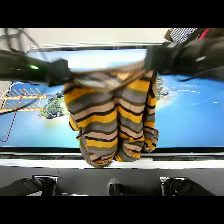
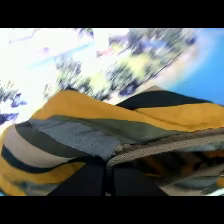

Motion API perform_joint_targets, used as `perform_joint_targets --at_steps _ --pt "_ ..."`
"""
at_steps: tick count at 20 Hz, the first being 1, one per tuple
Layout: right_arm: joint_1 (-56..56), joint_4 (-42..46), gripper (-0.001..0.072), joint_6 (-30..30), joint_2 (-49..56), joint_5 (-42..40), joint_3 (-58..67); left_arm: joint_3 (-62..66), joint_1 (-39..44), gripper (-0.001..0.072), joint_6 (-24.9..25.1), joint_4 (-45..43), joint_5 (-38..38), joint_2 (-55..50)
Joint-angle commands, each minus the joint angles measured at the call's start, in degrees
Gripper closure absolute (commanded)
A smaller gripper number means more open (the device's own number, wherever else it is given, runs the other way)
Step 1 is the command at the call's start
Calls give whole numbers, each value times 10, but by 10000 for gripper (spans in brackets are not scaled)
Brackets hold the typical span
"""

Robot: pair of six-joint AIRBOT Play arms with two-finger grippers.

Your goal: Fold the clothes and pants, and hang the long-sleeved shirts on hangers.

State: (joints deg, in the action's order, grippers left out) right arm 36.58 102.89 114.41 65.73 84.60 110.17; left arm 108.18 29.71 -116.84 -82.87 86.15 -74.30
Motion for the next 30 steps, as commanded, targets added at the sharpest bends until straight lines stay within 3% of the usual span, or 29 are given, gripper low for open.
perform_joint_targets --at_steps 1,3,5,9,13,16,22,30 --pt "0 5 683 -11 16 46 -89 -55 0 673 27 0 37 -57" --pt "0 6 683 2 -13 28 -200 -118 0 673 32 9 28 -53" --pt "0 -8 683 68 -63 -27 -329 -180 0 673 46 33 20 -44" --pt "2 -102 682 147 -128 -96 -477 -268 30 673 46 81 4 -38" --pt "7 -123 683 166 -132 -54 -486 -294 100 673 12 72 10 -28" --pt "83 -9 682 219 -132 -9 -486 -294 130 673 -30 22 -3 -20" --pt "104 134 682 339 -85 -85 -486 -295 88 673 -58 7 -106 -24" --pt "104 137 682 414 -47 -180 -484 -295 53 672 -40 23 -172 -55"
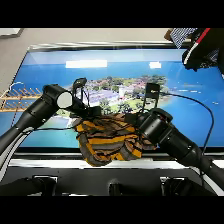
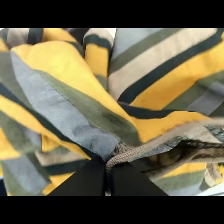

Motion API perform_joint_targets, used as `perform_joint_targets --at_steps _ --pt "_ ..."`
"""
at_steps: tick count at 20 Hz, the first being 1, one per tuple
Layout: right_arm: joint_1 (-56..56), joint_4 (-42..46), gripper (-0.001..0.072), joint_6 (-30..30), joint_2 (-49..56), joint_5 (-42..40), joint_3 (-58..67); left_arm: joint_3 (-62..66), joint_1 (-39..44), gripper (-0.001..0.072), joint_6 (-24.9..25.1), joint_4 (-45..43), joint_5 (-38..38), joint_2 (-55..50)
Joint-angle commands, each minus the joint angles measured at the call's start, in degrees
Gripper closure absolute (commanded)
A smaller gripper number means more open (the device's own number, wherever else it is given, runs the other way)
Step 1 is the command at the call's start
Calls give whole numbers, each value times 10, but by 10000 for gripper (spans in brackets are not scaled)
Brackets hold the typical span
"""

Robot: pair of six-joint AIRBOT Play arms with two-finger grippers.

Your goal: Fold the clothes and pants, and hang the long-sleeved shirts on hangers.

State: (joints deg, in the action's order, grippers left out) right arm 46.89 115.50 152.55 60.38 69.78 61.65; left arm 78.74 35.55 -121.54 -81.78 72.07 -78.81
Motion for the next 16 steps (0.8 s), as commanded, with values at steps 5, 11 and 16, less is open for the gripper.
perform_joint_targets --at_steps 5,11,16 --pt "1 44 682 46 -3 31 1 0 -6 672 7 49 -56 -22" --pt "1 58 682 60 -14 30 1 0 -6 649 7 49 -56 -23" --pt "1 51 681 60 -9 -77 1 0 -28 220 16 47 -58 -21"
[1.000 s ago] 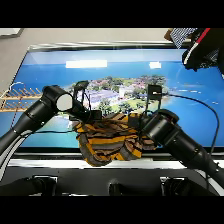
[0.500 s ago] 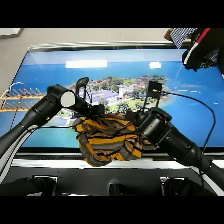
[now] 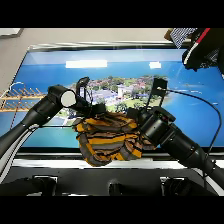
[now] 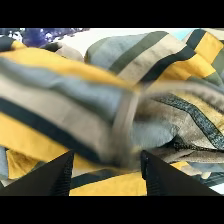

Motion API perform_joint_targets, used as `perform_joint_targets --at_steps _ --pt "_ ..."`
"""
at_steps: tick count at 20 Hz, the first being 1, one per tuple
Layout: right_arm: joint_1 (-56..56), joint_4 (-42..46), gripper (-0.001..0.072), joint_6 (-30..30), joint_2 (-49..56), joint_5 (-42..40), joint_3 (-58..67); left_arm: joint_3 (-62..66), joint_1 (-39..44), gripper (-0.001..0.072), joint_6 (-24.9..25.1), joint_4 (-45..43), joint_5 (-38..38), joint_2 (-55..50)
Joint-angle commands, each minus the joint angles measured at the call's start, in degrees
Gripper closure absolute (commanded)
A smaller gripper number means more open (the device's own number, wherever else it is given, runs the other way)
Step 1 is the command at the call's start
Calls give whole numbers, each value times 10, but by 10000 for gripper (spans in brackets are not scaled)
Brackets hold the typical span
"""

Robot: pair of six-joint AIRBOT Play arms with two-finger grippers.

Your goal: Fold the clothes and pants, and hang the long-sleeved shirts on hangers.

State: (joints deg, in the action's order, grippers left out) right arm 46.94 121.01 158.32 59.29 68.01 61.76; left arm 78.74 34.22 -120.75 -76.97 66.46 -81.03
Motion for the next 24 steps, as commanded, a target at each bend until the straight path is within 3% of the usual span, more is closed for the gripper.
perform_joint_targets --at_steps 1,2,6,13,17,18,19,21,24 --pt "0 -5 681 2 3 -63 0 0 -31 199 12 -7 1 4" --pt "0 -6 681 -2 2 -58 0 0 -55 160 30 -16 10 10" --pt "0 -27 681 -40 2 -24 0 -12 -194 152 76 -138 65 81" --pt "0 -34 680 -78 2 -17 0 -71 -593 153 229 -148 43 202" --pt "0 -37 679 -80 2 -17 0 -72 -708 152 231 -144 40 197" --pt "0 -37 680 -82 2 -17 0 -77 -721 97 231 -145 25 195" --pt "0 -37 680 -82 2 -17 0 -87 -731 -13 253 -146 -5 195" --pt "0 -38 680 -82 2 -17 0 -114 -754 -13 378 -145 -68 190" --pt "0 -38 680 -82 2 -17 0 -137 -798 -13 555 -128 -81 150"
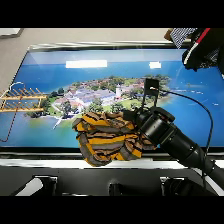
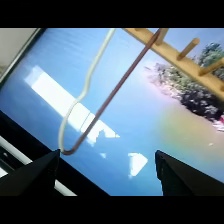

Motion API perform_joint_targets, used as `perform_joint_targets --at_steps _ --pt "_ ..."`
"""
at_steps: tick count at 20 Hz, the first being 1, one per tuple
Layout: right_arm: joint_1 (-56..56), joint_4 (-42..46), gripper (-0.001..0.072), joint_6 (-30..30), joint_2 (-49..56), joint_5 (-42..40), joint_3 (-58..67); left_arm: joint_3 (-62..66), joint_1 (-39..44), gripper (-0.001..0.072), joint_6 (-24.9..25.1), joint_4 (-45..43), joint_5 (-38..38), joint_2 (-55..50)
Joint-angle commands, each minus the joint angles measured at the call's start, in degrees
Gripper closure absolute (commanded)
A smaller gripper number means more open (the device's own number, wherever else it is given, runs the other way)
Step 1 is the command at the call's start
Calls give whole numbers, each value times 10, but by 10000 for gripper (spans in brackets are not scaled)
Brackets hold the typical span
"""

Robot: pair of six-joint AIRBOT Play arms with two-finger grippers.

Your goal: Fold the clothes and pants, and hang the long-sleeved shirts on hangers.

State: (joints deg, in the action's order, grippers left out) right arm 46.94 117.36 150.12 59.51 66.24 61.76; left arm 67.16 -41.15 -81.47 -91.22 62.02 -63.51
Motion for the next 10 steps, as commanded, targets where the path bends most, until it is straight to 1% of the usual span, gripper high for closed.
perform_joint_targets --at_steps 1,3,5,8,10 --pt "0 -2 680 0 0 1 0 -26 -68 -13 194 40 -36 -47" --pt "0 -2 680 0 0 0 0 -28 -101 -13 254 78 -37 -83" --pt "0 -2 680 0 0 1 0 -27 -110 -13 324 90 -36 -106" --pt "0 -2 680 0 0 1 0 -28 -110 -13 366 119 -36 -133" --pt "0 -2 680 -9 0 1 0 -27 -107 -13 367 123 -40 -144"
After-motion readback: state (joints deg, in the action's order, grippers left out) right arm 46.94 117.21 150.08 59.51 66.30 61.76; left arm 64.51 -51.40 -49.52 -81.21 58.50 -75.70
